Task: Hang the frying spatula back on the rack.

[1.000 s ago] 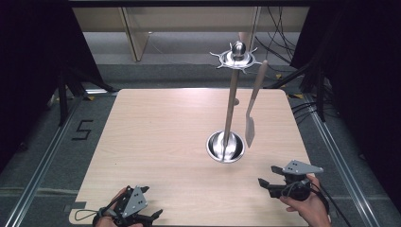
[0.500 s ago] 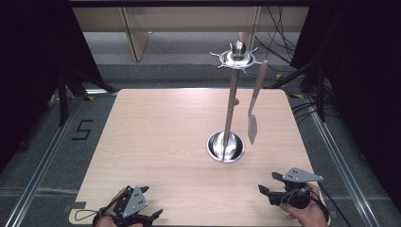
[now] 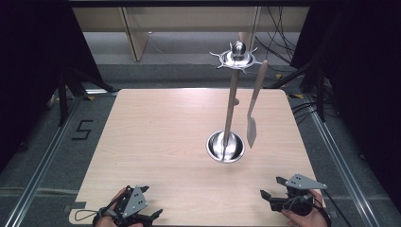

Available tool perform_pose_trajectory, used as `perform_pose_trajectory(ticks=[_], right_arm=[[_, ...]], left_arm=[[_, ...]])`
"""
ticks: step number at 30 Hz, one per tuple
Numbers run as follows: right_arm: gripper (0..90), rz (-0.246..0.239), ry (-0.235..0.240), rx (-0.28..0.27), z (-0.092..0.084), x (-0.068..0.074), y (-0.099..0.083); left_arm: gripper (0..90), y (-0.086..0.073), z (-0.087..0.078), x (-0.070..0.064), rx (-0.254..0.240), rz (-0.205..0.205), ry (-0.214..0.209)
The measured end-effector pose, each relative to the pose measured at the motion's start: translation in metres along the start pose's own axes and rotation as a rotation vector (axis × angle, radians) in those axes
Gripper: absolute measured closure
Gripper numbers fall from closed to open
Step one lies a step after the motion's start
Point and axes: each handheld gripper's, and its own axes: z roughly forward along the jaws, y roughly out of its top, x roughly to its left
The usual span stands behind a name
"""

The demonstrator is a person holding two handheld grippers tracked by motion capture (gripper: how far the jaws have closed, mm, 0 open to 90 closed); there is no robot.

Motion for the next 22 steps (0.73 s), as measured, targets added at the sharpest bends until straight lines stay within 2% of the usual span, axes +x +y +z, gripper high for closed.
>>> perform_pose_trajectory(ticks=[1, 4, 5, 6, 7, 8, 9, 13, 14, 15, 16, 18, 19, 22], right_arm=[[20.2, 0.017, 0.001, 0.014, -0.0018, 0.0016, -0.0006], [20.3, -0.011, 0.007, -0.006, -0.0026, -0.0005, -0.0020], [20.6, 0.022, 0.007, 0.002, -0.0044, 0.0029, -0.0038], [20.8, 0.012, 0.008, 0.007, -0.0050, 0.0022, -0.0041], [21.0, -0.021, -0.008, -0.006, -0.0044, -0.0002, -0.0044], [21.0, -0.021, -0.008, -0.006, -0.0044, -0.0002, -0.0044], [21.1, 0.018, 0.005, 0.009, -0.0059, 0.0019, -0.0050], [21.3, 0.008, 0.000, 0.000, -0.0057, 0.0001, -0.0054], [21.4, 0.025, 0.002, 0.005, -0.0061, 0.0017, -0.0056], [21.4, 0.006, 0.002, -0.002, -0.0056, -0.0001, -0.0054], [21.4, 0.025, 0.002, 0.003, -0.0060, 0.0017, -0.0057], [21.8, 0.023, 0.001, 0.002, -0.0058, 0.0014, -0.0056], [22.1, -0.011, 0.003, -0.008, -0.0052, -0.0016, -0.0049], [22.3, -0.010, -0.007, -0.020, -0.0057, -0.0016, -0.0032]], left_arm=[[15.2, 0.0000, 0.0000, -0.0001, 0.000, 0.000, 0.000], [15.2, 0.0002, -0.0001, -0.0002, -0.001, 0.000, 0.000], [15.2, 0.0001, 0.0002, -0.0003, 0.000, 0.001, -0.001], [15.2, 0.0000, 0.0004, -0.0002, 0.000, 0.001, -0.001], [15.2, 0.0000, 0.0004, -0.0001, -0.001, 0.001, 0.001], [15.2, 0.0000, 0.0004, -0.0001, -0.001, 0.001, 0.001], [15.2, 0.0000, 0.0002, -0.0001, -0.003, -0.001, 0.002], [15.2, 0.0000, -0.0003, 0.0008, 0.007, 0.008, 0.003], [15.2, -0.0001, 0.0000, 0.0008, 0.006, 0.009, 0.005], [15.2, -0.0001, 0.0001, 0.0009, 0.008, 0.011, 0.005], [15.2, -0.0001, 0.0003, 0.0011, 0.010, 0.012, 0.001], [15.2, -0.0006, 0.0014, 0.0003, -0.002, -0.006, -0.008], [15.2, -0.0006, 0.0014, 0.0003, -0.002, -0.006, -0.008], [15.2, -0.0007, 0.0010, 0.0010, 0.005, -0.003, 0.001]])
